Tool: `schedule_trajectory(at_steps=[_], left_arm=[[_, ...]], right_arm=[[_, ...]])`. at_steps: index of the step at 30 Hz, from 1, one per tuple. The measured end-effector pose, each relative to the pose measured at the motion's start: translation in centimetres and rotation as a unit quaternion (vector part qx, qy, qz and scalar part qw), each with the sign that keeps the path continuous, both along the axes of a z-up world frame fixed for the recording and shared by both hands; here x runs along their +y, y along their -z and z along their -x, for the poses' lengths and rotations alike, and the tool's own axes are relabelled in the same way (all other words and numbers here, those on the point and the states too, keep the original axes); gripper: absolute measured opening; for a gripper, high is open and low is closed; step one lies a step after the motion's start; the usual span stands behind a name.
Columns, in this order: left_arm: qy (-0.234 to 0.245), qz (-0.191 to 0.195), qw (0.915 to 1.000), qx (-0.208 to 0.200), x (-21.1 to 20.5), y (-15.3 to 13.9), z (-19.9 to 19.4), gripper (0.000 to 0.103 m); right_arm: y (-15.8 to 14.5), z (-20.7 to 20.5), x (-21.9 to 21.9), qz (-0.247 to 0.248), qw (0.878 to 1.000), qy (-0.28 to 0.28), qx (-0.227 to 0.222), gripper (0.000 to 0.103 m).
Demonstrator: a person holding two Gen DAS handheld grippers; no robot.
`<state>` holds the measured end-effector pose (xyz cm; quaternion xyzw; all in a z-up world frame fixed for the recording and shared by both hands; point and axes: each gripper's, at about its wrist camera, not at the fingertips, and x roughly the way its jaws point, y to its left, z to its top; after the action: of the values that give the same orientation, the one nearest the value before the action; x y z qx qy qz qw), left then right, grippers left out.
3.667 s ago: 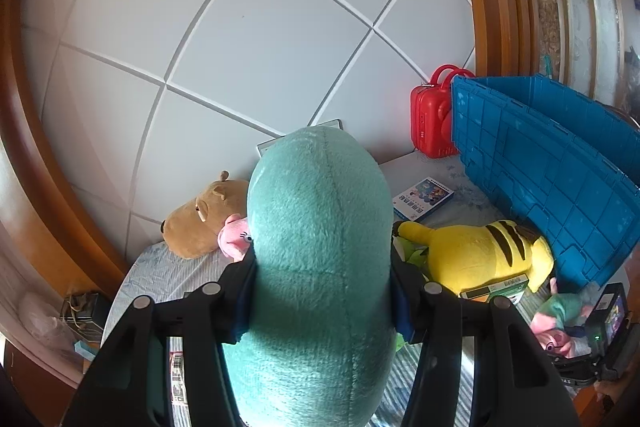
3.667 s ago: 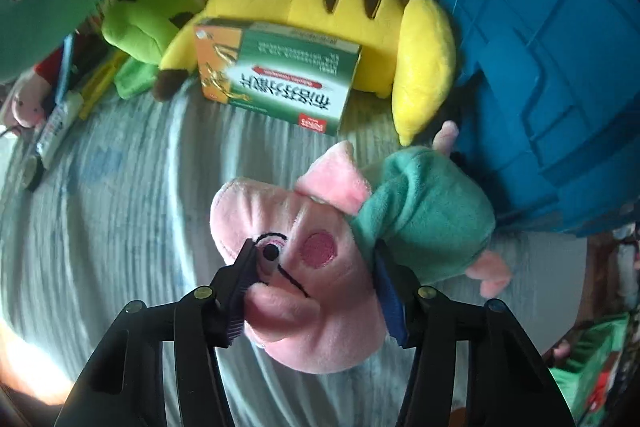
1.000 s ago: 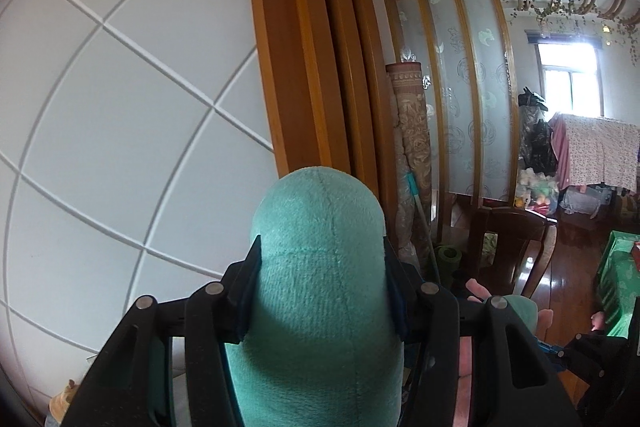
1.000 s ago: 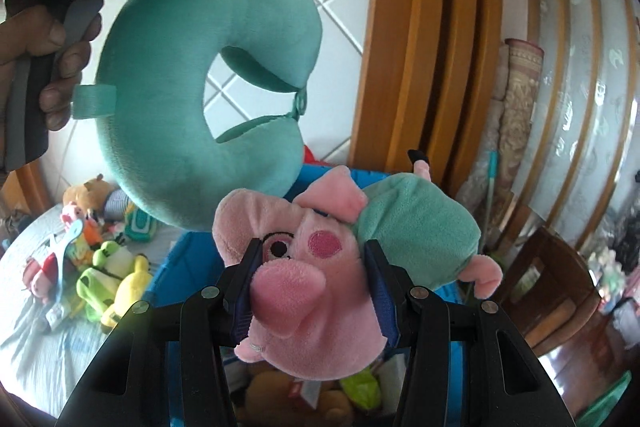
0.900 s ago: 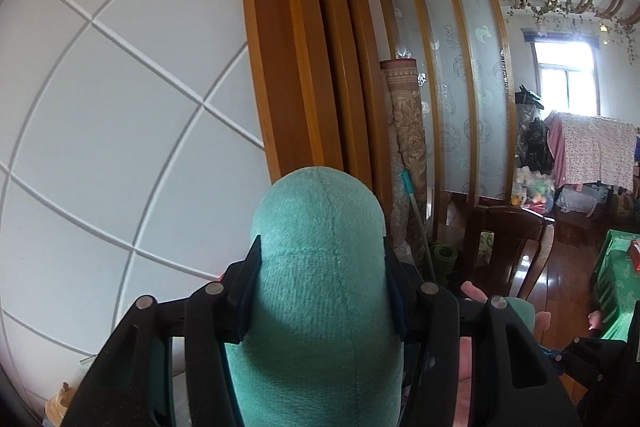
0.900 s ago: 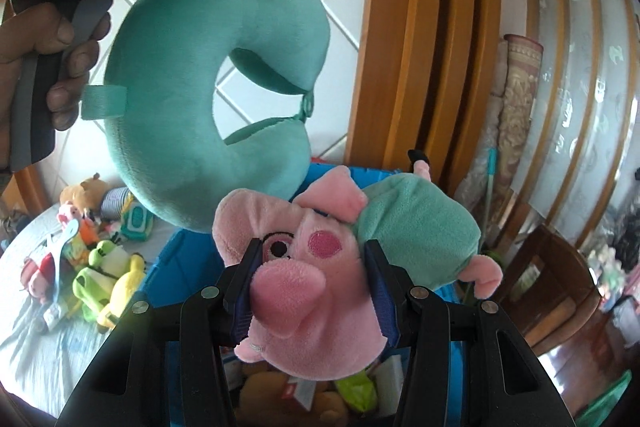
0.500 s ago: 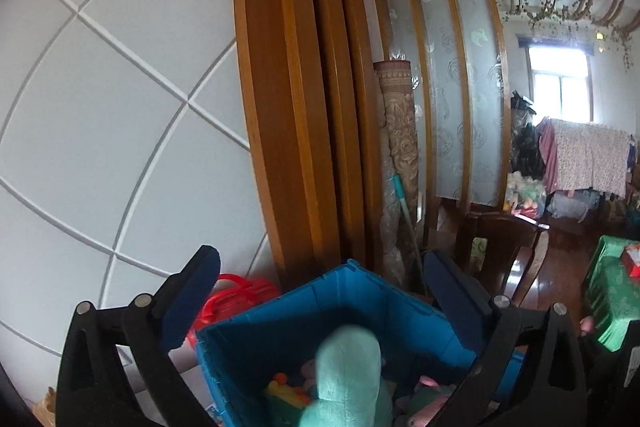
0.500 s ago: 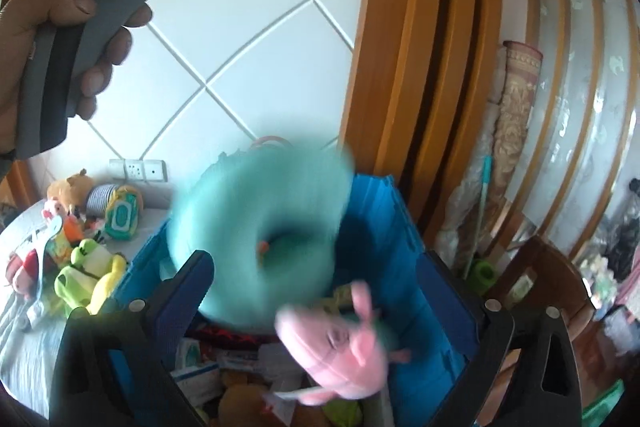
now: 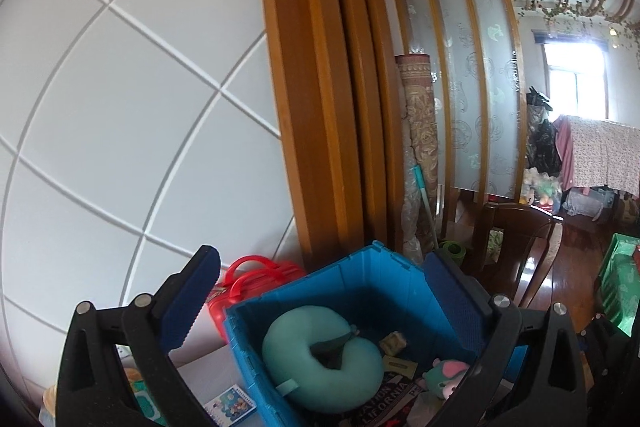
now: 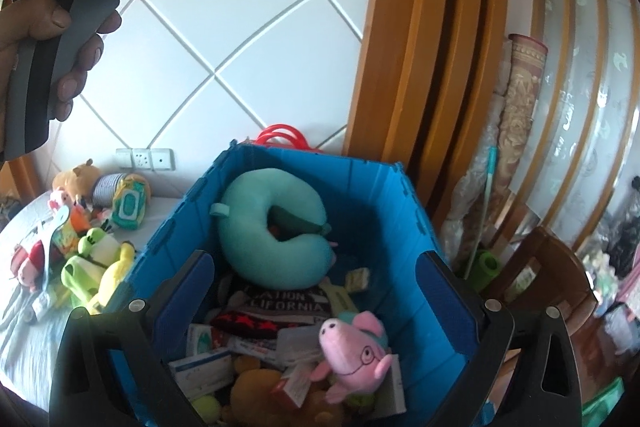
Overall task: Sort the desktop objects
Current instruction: 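Move both tools back over the table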
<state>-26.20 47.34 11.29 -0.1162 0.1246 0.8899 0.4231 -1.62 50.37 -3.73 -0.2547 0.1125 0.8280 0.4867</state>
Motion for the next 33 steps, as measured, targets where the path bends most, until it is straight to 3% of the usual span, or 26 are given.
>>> schedule_trajectory(at_steps=[7,15,25,33], left_arm=[[-0.038,0.005,0.9993,-0.002,-5.9,1.3,-0.6,0.103],[-0.113,0.021,0.9929,-0.033,-16.3,5.8,0.9,0.103],[-0.22,0.051,0.9689,-0.1,-31.8,13.1,4.3,0.103],[-0.262,0.072,0.9496,-0.156,-42.0,19.1,7.0,0.103]], right_arm=[[-0.7,2.2,-2.2,-0.007,1.0,-0.024,0.003,0.102],[-0.9,8.2,-4.9,-0.011,0.997,-0.08,0.004,0.102],[-0.5,19.5,-9.8,-0.006,0.986,-0.168,-0.009,0.102],[2.8,28.3,-12.8,0.038,0.978,-0.202,-0.038,0.102]])
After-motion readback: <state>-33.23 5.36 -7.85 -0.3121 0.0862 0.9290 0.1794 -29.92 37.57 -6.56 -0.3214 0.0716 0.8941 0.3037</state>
